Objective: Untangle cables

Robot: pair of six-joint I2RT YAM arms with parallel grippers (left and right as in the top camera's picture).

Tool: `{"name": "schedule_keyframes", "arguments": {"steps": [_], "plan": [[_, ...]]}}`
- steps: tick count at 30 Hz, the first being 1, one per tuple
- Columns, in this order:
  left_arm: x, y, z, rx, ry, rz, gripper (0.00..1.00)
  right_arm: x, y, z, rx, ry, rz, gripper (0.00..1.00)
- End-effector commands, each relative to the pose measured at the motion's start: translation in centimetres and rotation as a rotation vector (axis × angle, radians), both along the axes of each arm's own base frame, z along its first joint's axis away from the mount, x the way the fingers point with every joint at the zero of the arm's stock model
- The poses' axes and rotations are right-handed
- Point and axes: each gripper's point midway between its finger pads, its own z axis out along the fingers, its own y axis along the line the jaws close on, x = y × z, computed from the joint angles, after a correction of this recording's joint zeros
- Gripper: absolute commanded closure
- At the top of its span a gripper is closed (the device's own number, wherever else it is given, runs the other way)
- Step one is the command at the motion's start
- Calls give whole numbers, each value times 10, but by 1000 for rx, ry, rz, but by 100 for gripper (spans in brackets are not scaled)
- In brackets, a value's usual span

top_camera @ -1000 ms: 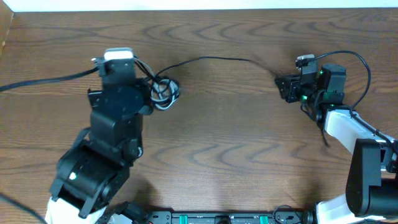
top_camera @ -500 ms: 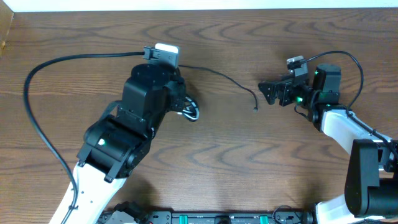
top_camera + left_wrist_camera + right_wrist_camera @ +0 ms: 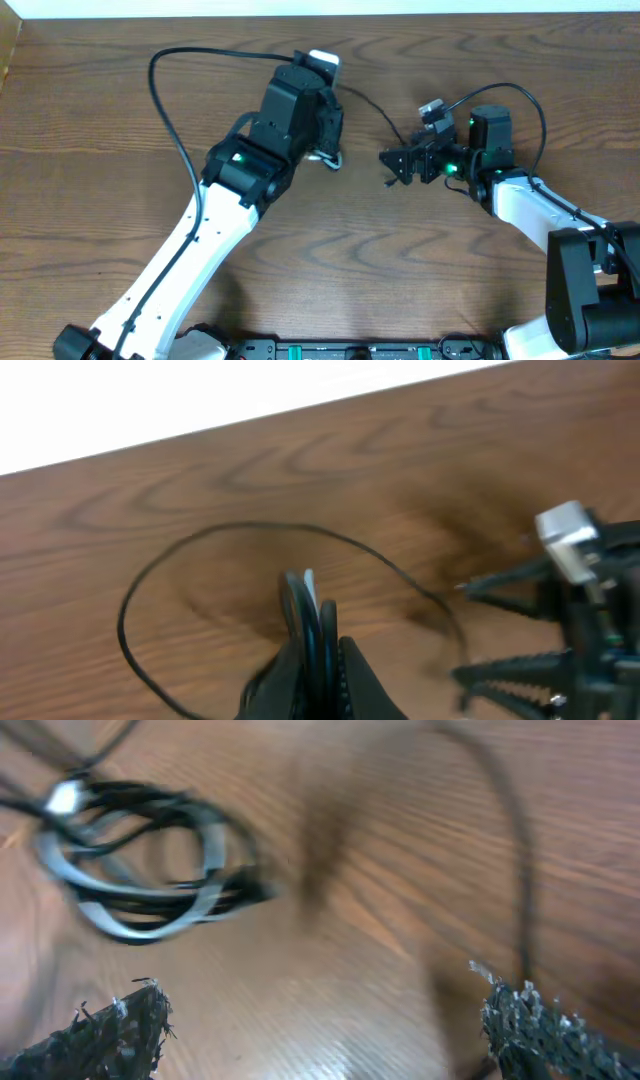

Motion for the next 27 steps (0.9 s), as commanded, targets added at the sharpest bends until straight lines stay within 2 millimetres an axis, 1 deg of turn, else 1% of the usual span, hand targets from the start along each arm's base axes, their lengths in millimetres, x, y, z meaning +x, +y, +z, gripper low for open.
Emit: {"name": "schedule_keyframes", "arguments": {"steps": [1,3,6,7,9,12,16,18,19,21,23,24,25,26,27], "plan": [[-3,-23,6,-76,15,-110,92,-14,18,5,35,-25,108,1],[-10,-33,3,-72,21,-199,93,-17,23,10,54,-47,146,1],[-31,-54,3,-76,26,-406,93,-15,28,22,88,-106,179,1],[-37,-58,2,-80,32,-453,93,-15,31,28,107,-131,200,1],[-47,-64,2,-84,33,-530,93,-23,40,43,162,-191,282,1],[-51,-66,2,-79,27,-565,93,-40,53,65,234,-300,429,1],[-53,-68,3,-87,28,-583,93,-49,63,73,262,-341,491,1],[-62,-74,5,-97,18,-655,92,-59,69,76,275,-382,555,1],[-63,-74,5,-93,11,-668,93,-67,73,79,290,-408,603,1],[-62,-74,5,-88,6,-672,93,-77,78,82,311,-430,655,1],[-62,-74,5,-82,0,-679,93,-82,82,83,319,-431,678,1],[-62,-74,5,-77,-5,-682,93,-83,83,82,320,-432,682,6],[-62,-74,5,-77,-5,-682,93,-83,84,83,318,-441,687,18],[-62,-74,5,-77,-5,-682,93,-83,84,82,318,-441,686,31],[-62,-74,5,-78,-4,-681,93,-83,84,82,318,-441,686,59]]}}
